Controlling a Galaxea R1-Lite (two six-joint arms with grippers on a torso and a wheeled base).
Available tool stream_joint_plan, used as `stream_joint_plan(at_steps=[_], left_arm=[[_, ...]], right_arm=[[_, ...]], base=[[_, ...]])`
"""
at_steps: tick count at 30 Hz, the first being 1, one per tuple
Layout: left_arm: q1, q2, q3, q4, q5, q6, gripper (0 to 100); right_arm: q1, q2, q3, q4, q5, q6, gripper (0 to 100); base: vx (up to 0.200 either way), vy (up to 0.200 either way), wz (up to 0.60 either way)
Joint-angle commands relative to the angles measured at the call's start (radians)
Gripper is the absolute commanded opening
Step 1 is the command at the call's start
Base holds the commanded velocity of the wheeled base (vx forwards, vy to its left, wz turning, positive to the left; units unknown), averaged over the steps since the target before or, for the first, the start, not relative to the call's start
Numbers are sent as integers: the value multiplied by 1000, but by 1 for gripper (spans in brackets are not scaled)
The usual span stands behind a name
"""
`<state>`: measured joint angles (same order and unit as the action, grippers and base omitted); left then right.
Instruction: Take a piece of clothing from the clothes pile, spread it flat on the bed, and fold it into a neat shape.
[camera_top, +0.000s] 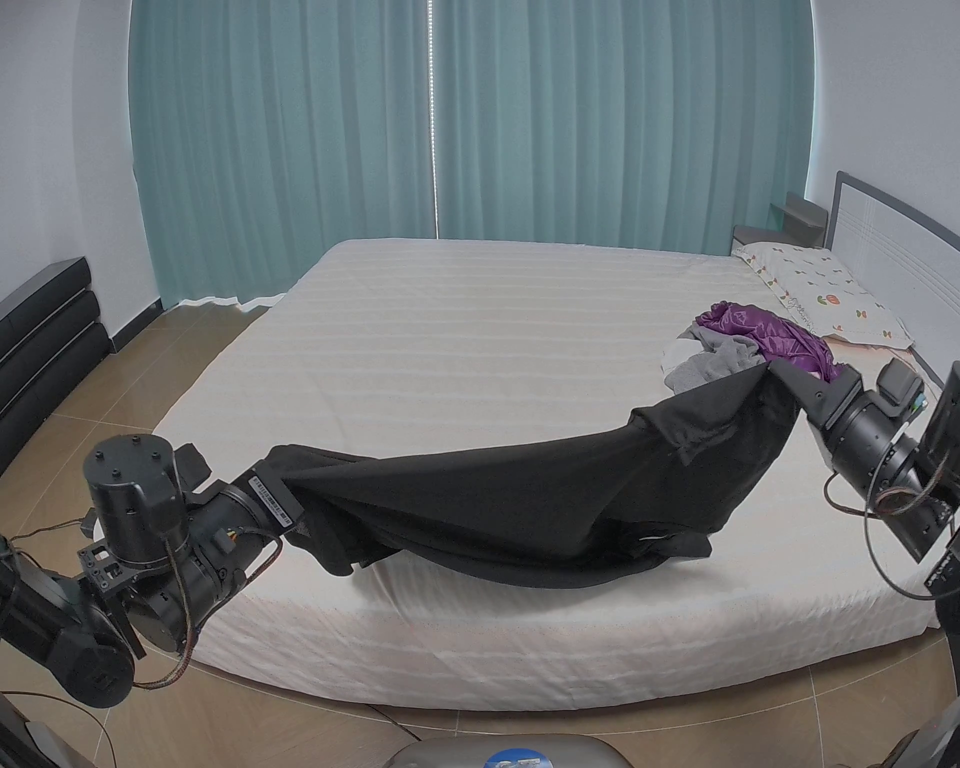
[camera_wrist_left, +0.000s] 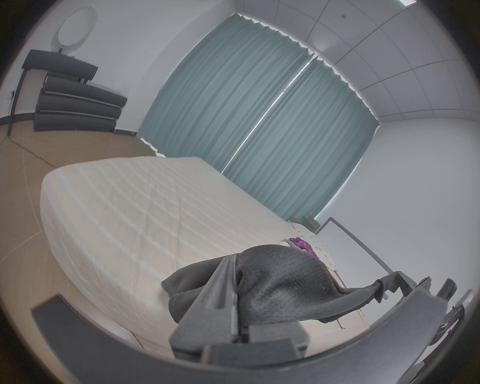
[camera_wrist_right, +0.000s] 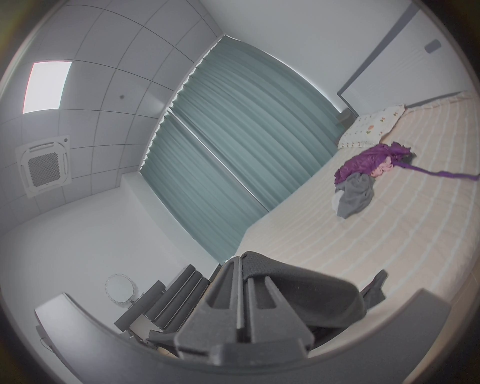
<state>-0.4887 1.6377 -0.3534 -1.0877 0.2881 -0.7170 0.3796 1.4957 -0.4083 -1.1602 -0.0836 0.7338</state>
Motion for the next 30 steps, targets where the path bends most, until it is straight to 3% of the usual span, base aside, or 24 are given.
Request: stream_joint_plan(at_steps=[1,9,12,15,21,30], left_arm=[[6,-108,-21,5,-4,50,0],[33,-82,-147,22,-9,192,0],[58,-7,-279,66,-10,205,0],[70,67,-351,107,-10,203,0],[108,186,-449,112,-12,199,0],[136,364,-570,112,-15,203,0]], right_arm=[[1,-210,-104,128,-1,-30,0],[-105,-183,-406,358,-1,-31,0],[-148,-104,-555,433,-4,-33,0],[-166,-35,-629,445,-5,-39,0],[-169,116,-693,436,-8,-88,0],[-171,324,-779,435,-8,-88,0]], base=[[0,0,0],[0,0,0],[0,0,0],[0,0,0],[200,0,0],[200,0,0]])
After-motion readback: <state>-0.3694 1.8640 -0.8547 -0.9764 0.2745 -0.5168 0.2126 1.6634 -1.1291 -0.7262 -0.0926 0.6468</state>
